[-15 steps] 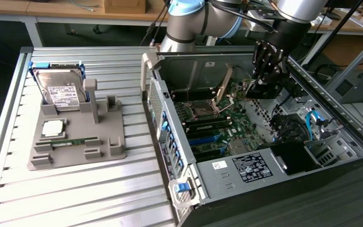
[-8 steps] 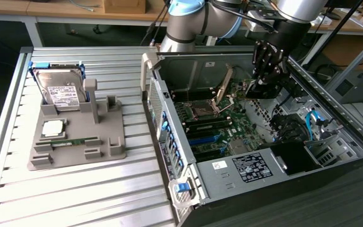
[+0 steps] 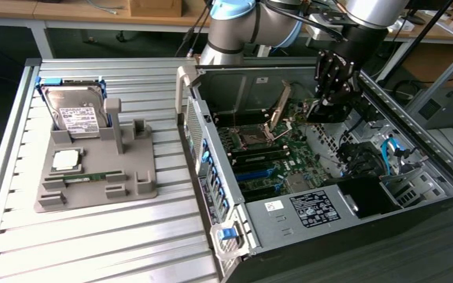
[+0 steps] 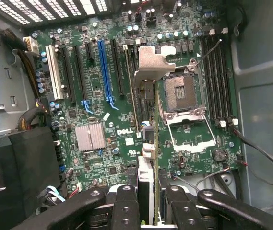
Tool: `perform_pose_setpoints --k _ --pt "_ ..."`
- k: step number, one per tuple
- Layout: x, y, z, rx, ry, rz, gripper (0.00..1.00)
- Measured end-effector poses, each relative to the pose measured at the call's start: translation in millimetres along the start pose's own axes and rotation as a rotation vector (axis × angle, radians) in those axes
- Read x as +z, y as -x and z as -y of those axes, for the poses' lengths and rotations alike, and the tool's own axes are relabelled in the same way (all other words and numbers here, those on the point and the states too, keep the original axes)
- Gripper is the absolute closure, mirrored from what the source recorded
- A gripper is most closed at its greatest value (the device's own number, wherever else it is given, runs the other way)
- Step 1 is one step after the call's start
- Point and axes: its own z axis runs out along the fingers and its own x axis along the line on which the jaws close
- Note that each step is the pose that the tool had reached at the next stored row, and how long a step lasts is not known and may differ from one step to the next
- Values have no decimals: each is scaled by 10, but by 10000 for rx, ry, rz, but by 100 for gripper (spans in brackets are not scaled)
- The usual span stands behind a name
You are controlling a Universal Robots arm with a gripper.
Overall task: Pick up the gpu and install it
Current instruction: 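Insert the gpu into the slot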
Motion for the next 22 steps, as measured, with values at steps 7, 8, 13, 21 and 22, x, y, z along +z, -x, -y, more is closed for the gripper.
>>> perform_pose_setpoints --k 7,8,13,21,22 --pt "0 0 0 -166 -3 0 73" --pt "1 0 0 -190 -4 0 73" --pt "1 0 0 -330 -6 0 73" --pt "2 0 0 -518 -10 1 73" --pt "2 0 0 -541 -11 1 73"
